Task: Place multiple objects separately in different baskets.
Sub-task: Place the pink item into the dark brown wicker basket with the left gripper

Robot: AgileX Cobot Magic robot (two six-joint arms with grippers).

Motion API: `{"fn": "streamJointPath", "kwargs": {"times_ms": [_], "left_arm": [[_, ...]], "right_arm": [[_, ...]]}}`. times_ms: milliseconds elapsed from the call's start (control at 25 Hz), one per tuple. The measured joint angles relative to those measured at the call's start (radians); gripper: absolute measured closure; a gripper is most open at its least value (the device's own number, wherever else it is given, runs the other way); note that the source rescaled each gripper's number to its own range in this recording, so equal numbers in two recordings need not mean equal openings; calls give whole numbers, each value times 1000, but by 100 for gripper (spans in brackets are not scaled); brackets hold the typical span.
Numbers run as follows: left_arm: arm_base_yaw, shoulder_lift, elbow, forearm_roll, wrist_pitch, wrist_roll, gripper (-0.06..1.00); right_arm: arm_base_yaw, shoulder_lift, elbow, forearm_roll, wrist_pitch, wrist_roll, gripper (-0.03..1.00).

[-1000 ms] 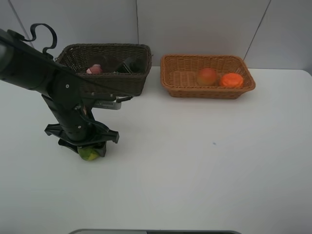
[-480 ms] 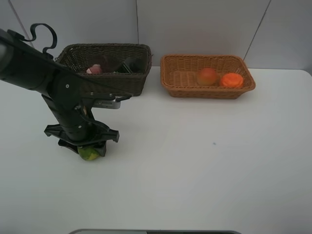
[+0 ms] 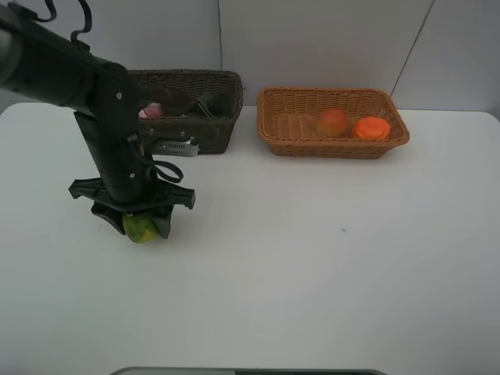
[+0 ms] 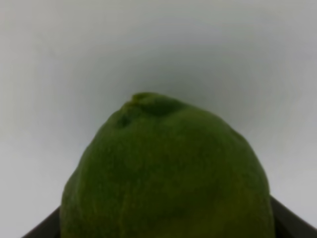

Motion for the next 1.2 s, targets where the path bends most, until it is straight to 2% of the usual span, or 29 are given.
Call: {"fn": "streamJointPath", "kwargs": {"times_ms": [80,360,600,880,1040,1200], "left_arm": [[0,-4,-96,-1,95,1,23],[-16,77,-471,-3,292,-32,23],[-83,267,-817,-7,387,-76,23],[-145,476,-1172,13,404,-129,23],[-158,560,-1277,44,375,-141,23],[-162,591,-1293,127,289,-142,23]], "right_arm": [[0,0,0,0,0,0,45],[0,0,0,0,0,0,45],[0,0,0,0,0,0,45],[0,0,0,0,0,0,45],[0,0,0,0,0,0,45],[0,0,0,0,0,0,45]]}}
